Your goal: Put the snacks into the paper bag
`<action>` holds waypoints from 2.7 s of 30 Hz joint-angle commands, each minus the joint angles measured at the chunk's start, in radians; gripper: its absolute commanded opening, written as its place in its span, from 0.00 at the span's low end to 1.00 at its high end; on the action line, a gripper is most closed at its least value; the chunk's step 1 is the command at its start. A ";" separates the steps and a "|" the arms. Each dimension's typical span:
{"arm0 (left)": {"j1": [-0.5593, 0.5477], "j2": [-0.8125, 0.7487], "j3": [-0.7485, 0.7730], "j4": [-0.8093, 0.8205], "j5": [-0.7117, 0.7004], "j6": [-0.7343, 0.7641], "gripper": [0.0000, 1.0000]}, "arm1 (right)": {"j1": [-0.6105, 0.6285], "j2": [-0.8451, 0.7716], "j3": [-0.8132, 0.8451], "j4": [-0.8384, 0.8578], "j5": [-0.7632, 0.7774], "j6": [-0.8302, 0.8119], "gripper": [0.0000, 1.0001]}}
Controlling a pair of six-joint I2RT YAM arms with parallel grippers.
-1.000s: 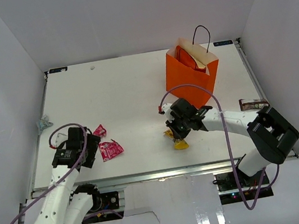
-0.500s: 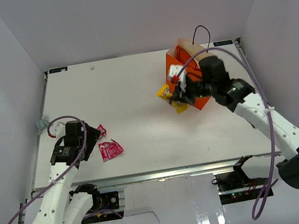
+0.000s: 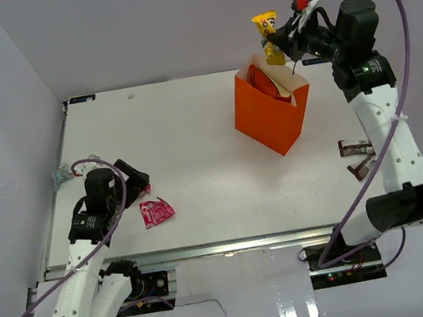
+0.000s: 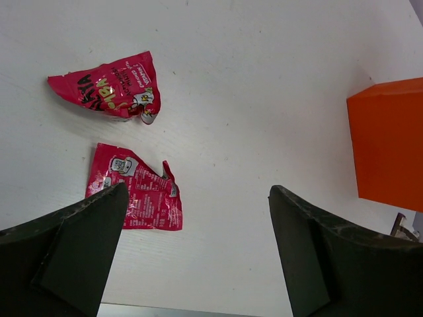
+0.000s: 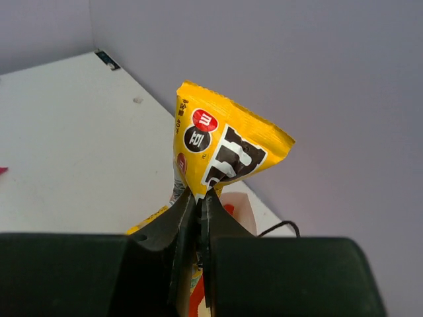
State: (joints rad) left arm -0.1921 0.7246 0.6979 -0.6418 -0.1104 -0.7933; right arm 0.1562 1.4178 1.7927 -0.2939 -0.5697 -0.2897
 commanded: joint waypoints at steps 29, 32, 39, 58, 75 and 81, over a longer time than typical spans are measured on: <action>0.017 0.458 0.167 -0.205 -0.192 -0.524 0.94 | -0.313 -0.167 -0.340 -0.324 -0.326 -0.204 0.74; 0.046 0.577 0.209 -0.187 -0.186 -0.549 0.91 | -0.348 -0.218 -0.453 -0.381 -0.346 -0.273 0.74; 0.086 0.749 0.272 -0.162 -0.166 -0.570 0.79 | -0.362 -0.261 -0.575 -0.418 -0.395 -0.310 0.74; 0.120 0.696 0.278 0.192 0.095 -0.102 0.00 | -0.356 -0.232 -0.543 -0.631 -0.594 -0.564 0.75; -0.121 0.624 0.081 0.760 0.706 0.003 0.00 | 0.411 -0.058 -0.567 -0.181 0.048 0.266 0.71; -0.196 0.592 0.054 0.774 0.684 -0.015 0.00 | 0.477 0.113 -0.460 -0.146 0.142 0.497 0.79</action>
State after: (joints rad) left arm -0.3637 1.3647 0.7628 0.0803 0.5594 -0.7963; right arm 0.6094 1.4944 1.2682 -0.5201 -0.4988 0.0154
